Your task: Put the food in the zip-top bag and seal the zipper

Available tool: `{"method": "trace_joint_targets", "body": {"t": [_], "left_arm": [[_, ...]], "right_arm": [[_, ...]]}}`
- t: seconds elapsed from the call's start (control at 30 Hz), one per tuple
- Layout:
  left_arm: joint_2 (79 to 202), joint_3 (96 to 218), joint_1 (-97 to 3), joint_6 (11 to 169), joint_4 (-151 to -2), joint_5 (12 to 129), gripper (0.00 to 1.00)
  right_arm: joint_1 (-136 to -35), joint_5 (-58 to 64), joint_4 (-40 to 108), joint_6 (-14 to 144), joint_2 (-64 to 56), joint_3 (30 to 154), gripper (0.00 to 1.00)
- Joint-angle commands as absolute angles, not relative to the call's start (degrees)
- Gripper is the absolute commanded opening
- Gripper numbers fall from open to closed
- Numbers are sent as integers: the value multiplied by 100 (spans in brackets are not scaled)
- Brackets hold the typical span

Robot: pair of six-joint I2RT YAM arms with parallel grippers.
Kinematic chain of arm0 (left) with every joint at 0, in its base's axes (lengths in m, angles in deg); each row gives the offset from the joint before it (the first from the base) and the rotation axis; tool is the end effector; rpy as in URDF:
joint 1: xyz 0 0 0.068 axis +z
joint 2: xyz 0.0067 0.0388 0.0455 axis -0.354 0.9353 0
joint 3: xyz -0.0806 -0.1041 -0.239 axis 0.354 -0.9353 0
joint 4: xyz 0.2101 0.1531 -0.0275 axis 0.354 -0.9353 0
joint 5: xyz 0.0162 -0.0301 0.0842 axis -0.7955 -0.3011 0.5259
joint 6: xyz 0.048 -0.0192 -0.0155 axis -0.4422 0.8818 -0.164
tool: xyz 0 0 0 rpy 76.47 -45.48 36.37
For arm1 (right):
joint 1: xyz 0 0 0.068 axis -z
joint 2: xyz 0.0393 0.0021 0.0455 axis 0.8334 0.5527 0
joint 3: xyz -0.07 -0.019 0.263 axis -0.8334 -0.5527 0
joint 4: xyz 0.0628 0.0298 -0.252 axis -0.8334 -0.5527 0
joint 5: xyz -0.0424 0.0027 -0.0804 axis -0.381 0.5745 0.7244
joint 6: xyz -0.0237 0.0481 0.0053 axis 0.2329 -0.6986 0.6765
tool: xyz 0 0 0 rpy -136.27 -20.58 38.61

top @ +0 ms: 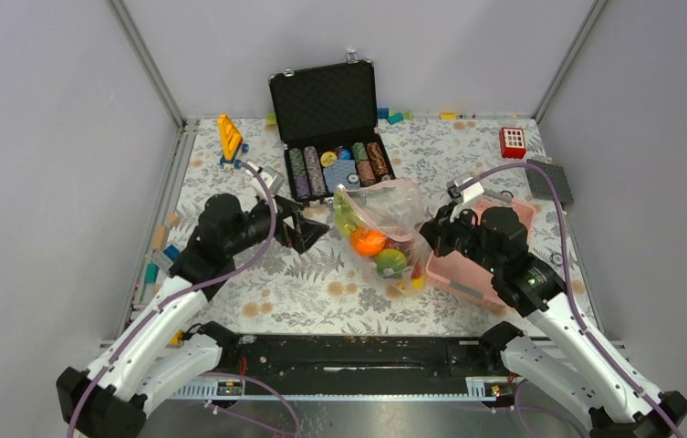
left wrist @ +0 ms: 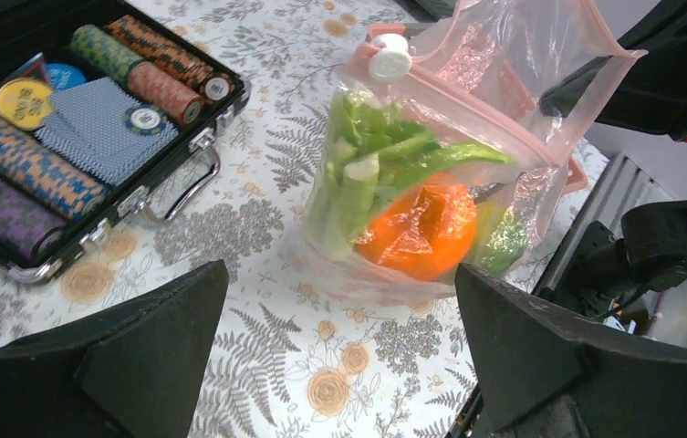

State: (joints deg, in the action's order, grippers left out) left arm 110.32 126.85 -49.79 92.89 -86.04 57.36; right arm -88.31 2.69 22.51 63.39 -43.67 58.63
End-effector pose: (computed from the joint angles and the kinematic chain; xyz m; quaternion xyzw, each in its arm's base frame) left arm 0.1580 -0.1027 0.3257 0.2145 0.7380 -0.3648 0.5256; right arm 0.1441 0.0957 0.3293 -0.2020 0.7475 0.2704 0.5721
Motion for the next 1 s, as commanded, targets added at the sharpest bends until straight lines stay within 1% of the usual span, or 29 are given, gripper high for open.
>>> {"method": "trace_joint_targets", "body": {"t": [0.0,0.1,0.23,0.33,0.43,0.6,0.73,0.93,0.97], "left_arm": [[11494,12622,-4574,9077,-7100,3631,98],[11782,12635,-4551,8898,-6532,2653,97],[12039,12692,-4549,8837,-6100,2555,94],[12319,12883,-4551,8658,-6202,2611,86],[12680,13089,-4551,8576,-6221,2579,82],[13300,13558,-4551,8519,-6284,1979,72],[13515,13733,-4551,8491,-6254,1670,63],[13708,13805,-4554,8535,-6028,1325,54],[13742,13831,-4551,8606,-5964,1295,50]], "right_arm": [[-8774,487,1725,6562,-4542,6251,0],[-8776,443,1541,6665,-4569,6349,0],[-8769,438,1430,6734,-4689,6386,0],[-8774,379,1327,6762,-4796,6402,0],[-8772,287,1261,6750,-4829,6425,0],[-8773,94,1233,6828,-4938,6351,0],[-8770,44,1239,6834,-5052,6270,0],[-8774,26,1232,6845,-5152,6267,0],[-8774,27,1233,6850,-5174,6259,0]]}}
